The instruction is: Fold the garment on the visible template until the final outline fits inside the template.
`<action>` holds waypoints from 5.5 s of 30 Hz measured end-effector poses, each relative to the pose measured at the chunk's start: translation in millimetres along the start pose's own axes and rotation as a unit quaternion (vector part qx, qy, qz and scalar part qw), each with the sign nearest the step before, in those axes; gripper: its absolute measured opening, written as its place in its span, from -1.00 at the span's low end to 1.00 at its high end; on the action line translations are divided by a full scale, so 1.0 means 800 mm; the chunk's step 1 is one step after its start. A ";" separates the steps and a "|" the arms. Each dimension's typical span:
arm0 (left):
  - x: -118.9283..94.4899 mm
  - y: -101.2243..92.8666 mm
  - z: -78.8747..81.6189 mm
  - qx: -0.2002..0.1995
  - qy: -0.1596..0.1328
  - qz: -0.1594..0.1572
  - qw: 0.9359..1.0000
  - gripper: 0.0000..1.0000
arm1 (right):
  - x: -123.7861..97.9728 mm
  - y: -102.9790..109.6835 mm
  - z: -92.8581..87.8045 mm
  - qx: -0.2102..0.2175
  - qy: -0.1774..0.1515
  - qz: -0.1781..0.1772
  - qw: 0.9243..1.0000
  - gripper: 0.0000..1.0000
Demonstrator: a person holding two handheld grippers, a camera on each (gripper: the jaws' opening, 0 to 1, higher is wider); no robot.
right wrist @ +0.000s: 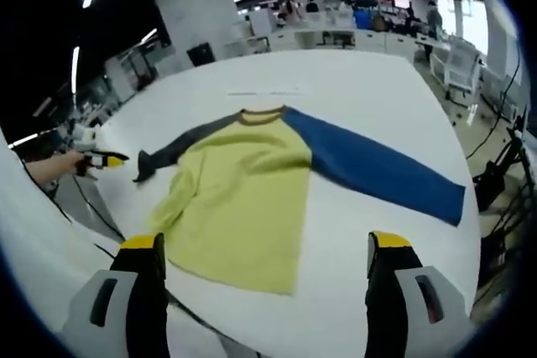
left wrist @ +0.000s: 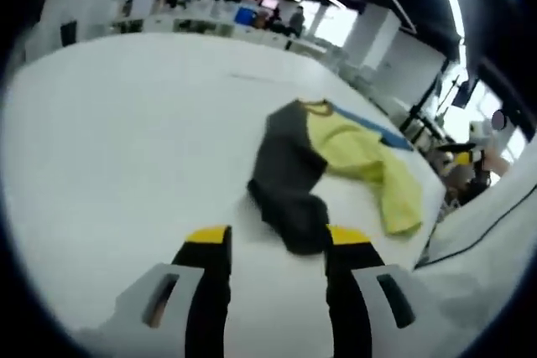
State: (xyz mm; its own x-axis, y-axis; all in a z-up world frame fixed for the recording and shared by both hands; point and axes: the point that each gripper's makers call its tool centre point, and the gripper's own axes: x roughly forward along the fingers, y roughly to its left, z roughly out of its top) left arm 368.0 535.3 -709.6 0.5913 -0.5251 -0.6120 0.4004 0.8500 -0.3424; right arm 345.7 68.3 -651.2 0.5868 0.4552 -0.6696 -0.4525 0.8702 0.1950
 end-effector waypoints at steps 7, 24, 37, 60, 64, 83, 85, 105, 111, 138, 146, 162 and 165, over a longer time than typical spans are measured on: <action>0.020 0.009 0.001 0.010 -0.006 -0.018 1.000 -0.41 | -0.002 0.000 0.000 -0.002 0.005 -0.006 1.000 0.99; 0.045 0.009 -0.001 -0.007 0.004 -0.063 0.998 -0.72 | -0.016 -0.005 -0.012 0.008 0.011 -0.026 1.000 0.99; 0.039 0.008 0.007 -0.008 0.021 -0.050 0.999 -1.00 | -0.014 -0.001 -0.012 0.009 0.010 -0.025 1.000 0.99; -0.031 0.059 0.001 -0.015 0.063 0.120 0.991 -1.00 | -0.004 0.002 -0.006 0.001 0.010 -0.011 1.000 0.99; -0.036 0.075 -0.006 -0.017 0.073 0.150 0.986 -1.00 | -0.005 0.000 -0.004 0.000 0.009 -0.012 1.000 0.99; -0.030 0.137 -0.008 -0.037 0.109 0.241 0.964 -1.00 | -0.003 0.001 -0.004 0.001 0.017 -0.015 1.000 0.99; -0.029 0.142 -0.007 -0.042 0.110 0.246 0.962 -1.00 | -0.003 0.001 -0.004 0.002 0.016 -0.016 1.000 0.99; -0.010 0.194 0.013 -0.065 0.113 0.300 0.945 -1.00 | -0.009 0.002 -0.012 0.010 0.022 -0.029 0.999 0.99; -0.006 0.205 0.019 -0.076 0.105 0.309 0.942 -1.00 | -0.010 0.003 -0.015 0.012 0.023 -0.033 0.999 0.99; 0.003 0.222 0.032 -0.094 0.079 0.317 0.941 -1.00 | -0.011 0.007 -0.015 0.013 0.024 -0.034 0.999 0.99; -0.008 0.211 0.029 -0.110 0.071 0.312 0.941 -0.82 | -0.009 0.007 -0.016 0.009 0.026 -0.026 0.999 0.99; -0.023 0.167 0.050 -0.128 0.031 0.297 0.946 -0.48 | -0.016 0.000 -0.012 -0.007 0.024 -0.012 1.000 0.99; -0.022 0.154 0.057 -0.131 0.018 0.285 0.949 -0.38 | -0.018 -0.003 -0.013 -0.008 0.022 -0.010 1.000 0.99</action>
State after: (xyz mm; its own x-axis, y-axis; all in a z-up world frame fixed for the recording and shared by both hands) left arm 438.4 647.2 -708.3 0.6333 0.0215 -0.7736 -0.1686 0.9795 -0.1108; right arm 331.4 58.1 -649.2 0.5659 0.4287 -0.7042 -0.4521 0.8757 0.1697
